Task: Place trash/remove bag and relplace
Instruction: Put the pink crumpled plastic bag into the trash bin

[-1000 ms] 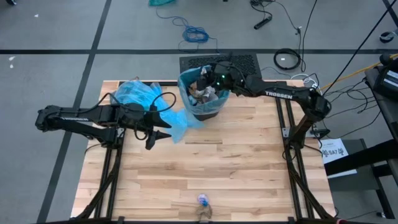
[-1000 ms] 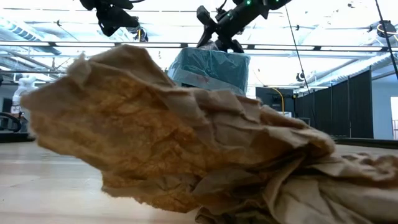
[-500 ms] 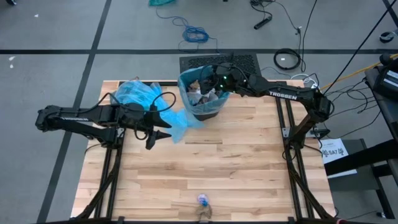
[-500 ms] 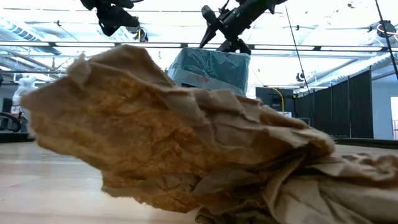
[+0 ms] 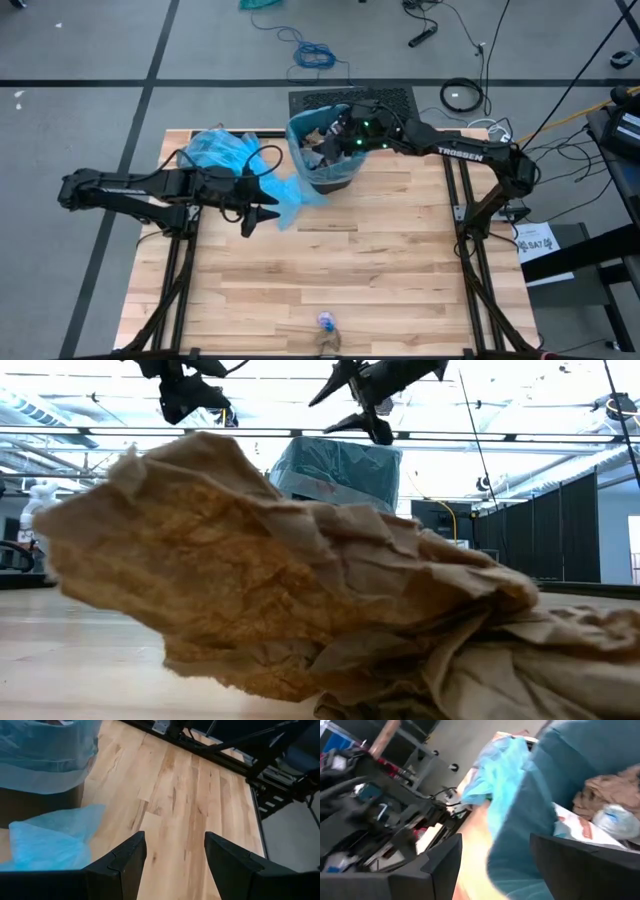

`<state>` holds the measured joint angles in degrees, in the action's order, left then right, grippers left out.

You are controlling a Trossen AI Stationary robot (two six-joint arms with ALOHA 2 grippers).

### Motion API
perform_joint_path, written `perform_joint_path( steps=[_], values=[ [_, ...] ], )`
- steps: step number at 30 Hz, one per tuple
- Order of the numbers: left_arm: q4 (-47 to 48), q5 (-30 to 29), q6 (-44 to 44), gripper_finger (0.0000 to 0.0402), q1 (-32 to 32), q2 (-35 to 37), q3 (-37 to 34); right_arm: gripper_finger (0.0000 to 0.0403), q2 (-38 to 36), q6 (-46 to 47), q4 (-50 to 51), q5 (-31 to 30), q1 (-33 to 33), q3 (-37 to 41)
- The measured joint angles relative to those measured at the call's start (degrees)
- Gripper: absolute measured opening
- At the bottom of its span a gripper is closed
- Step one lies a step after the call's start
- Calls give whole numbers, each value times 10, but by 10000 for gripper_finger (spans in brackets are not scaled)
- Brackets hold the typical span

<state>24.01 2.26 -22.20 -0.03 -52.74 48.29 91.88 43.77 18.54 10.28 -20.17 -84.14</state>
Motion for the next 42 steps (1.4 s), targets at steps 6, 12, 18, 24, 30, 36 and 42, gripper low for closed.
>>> perform_joint_path(
  steps=[6,12,18,24,30,36,42],
  values=[
    [1,18,-44,203,6,-12,0,216,-47,-65,26,-61,68,0],
    [-24,18,-108,203,38,-16,0,197,-86,-78,169,-136,183,0],
    [-80,-9,-106,203,108,-16,0,192,-86,11,353,-194,316,0],
    [-161,-39,-69,203,187,-54,1,192,-79,122,445,-229,425,0],
    [-168,-100,24,203,262,-164,59,192,-79,185,447,-272,502,0],
    [-130,-106,153,203,287,-314,189,192,-79,218,447,-299,550,0],
    [8,-101,255,203,285,-424,332,192,-79,263,447,-301,584,0]
  ],
)
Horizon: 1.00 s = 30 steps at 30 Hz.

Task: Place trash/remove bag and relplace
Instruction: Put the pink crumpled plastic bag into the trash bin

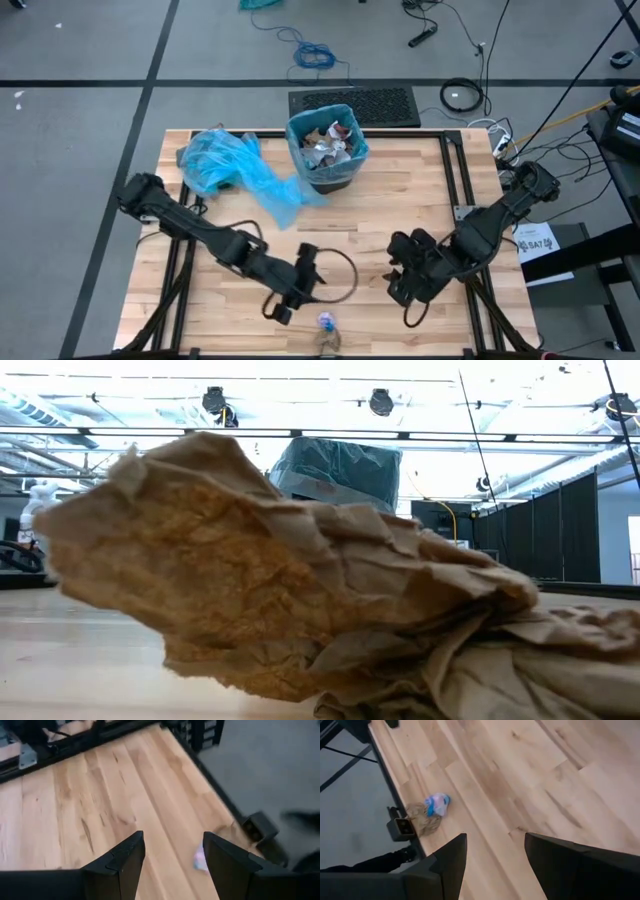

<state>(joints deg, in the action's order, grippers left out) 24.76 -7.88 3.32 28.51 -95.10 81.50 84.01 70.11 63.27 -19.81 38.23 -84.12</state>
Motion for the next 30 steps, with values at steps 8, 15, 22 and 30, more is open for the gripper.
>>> perform_joint_path(
  steps=[8,15,22,30],
  values=[
    [73,19,53,203,0,-114,104,192,0,71,0,1,57,0],
    [95,53,71,203,9,-180,152,192,0,143,0,-1,112,0],
    [105,66,75,203,12,-225,163,192,3,203,0,-50,161,0],
    [102,92,31,203,10,-264,163,192,26,240,0,-61,194,0]
  ],
)
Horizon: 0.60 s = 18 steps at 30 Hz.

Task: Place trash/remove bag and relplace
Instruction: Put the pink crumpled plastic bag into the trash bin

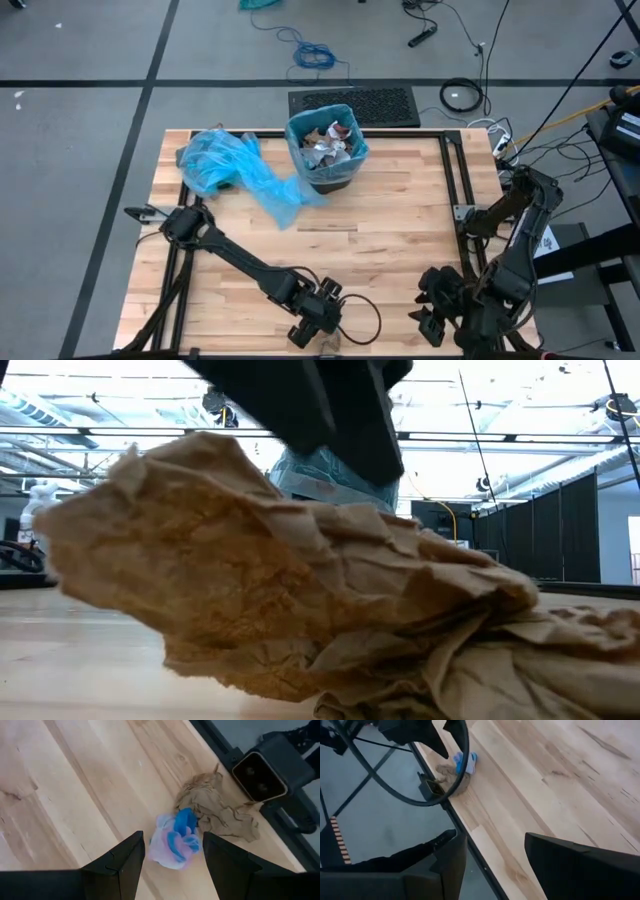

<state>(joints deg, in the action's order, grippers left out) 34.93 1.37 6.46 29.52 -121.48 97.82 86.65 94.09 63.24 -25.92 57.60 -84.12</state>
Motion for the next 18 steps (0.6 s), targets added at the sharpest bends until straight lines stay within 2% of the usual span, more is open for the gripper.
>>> perform_joint_path(
  steps=[11,15,18],
  values=[
    [-9,21,-1,195,-8,-29,-1,192,22,0,-1,4,6,0],
    [-12,34,-2,160,-9,-44,0,192,22,0,0,4,6,0],
    [-14,36,-2,120,-9,-49,0,192,22,0,-1,4,6,0]
  ],
)
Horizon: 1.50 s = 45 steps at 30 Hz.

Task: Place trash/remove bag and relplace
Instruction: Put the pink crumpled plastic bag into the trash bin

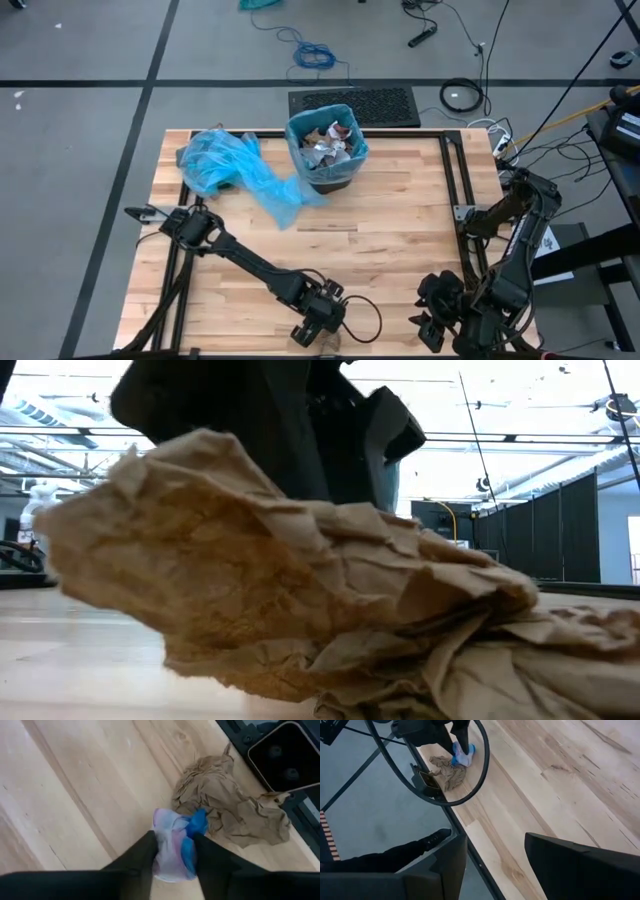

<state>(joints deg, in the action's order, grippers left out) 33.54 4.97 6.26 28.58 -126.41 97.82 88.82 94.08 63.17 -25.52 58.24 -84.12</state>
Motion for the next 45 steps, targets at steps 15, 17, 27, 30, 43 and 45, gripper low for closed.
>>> perform_joint_path(
  steps=[15,17,27,30,43,45],
  values=[
    [77,-114,-10,11,-71,136,64,192,0,-2,5,-10,-3,0],
    [83,-151,-10,11,-91,167,77,192,0,-2,3,-23,-6,0],
    [68,-268,57,11,-239,307,96,192,0,13,0,-105,-44,0],
    [69,-255,66,11,-304,320,96,192,0,13,1,-106,-62,0],
    [62,-124,-10,30,-527,265,95,192,0,12,1,-106,-150,0],
    [64,-122,-30,52,-544,257,95,192,0,12,1,-107,-160,0]
  ],
)
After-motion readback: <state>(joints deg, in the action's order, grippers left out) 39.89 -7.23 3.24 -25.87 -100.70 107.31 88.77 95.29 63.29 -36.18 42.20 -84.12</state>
